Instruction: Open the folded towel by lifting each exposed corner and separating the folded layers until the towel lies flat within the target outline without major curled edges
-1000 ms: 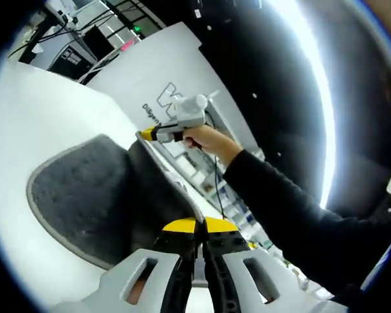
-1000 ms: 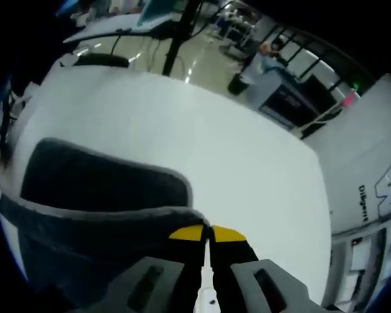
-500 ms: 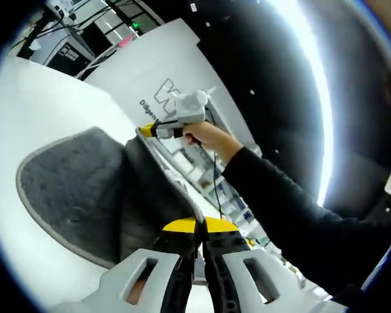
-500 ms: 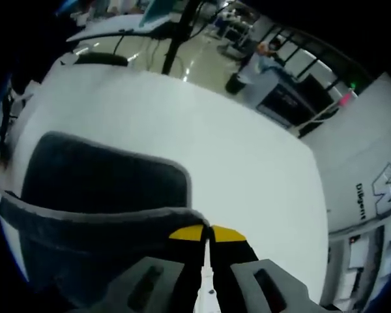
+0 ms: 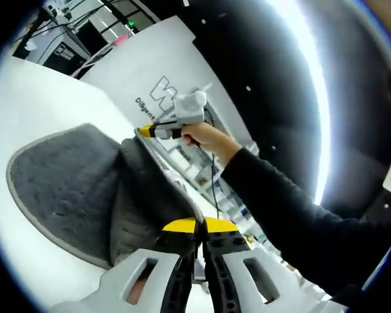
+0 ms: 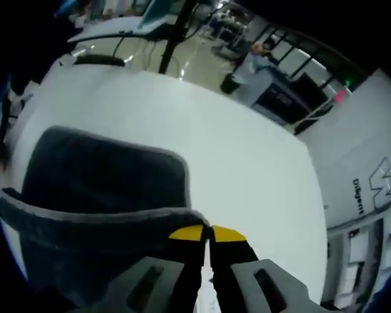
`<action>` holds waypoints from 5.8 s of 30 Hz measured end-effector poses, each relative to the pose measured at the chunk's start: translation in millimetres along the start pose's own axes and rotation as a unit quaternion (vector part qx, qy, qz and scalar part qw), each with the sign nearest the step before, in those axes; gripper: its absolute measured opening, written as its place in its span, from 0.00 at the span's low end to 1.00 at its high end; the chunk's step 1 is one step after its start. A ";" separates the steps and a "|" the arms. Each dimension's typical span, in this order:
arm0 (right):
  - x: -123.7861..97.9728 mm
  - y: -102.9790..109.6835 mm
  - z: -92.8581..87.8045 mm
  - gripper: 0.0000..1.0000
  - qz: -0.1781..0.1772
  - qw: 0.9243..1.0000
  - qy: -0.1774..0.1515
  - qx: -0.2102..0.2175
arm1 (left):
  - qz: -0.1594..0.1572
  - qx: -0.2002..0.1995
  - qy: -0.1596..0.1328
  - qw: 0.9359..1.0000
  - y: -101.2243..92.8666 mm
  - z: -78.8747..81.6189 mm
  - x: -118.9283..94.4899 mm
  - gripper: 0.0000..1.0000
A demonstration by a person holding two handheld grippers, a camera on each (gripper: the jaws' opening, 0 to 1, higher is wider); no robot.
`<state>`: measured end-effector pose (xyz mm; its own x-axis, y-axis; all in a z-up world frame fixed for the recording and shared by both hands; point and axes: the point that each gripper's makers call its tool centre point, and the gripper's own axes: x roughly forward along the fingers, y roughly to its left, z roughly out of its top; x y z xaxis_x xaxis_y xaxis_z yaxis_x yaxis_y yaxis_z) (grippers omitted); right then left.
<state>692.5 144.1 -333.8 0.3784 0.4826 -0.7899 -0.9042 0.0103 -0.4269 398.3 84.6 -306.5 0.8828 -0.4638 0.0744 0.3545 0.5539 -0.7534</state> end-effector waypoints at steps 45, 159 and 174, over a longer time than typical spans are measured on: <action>-39.8 -25.0 -68.5 0.00 -0.039 0.999 0.009 0.027 | -0.027 0.034 0.034 0.998 -38.6 -42.1 33.3 0.01; -181.0 -36.0 -301.9 0.00 -0.182 0.973 0.031 0.141 | -0.153 0.366 0.144 0.906 -164.6 -172.5 154.1 0.01; -193.7 -27.4 -326.9 0.00 -0.188 0.970 0.043 0.146 | -0.169 0.365 0.147 0.904 -186.0 -195.4 163.1 0.01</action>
<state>708.7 -235.9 -313.0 0.6959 0.3220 -0.6419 -0.7120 0.4258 -0.5583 416.1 -229.1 -281.9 0.6040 -0.7960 -0.0386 0.7922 0.6050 -0.0798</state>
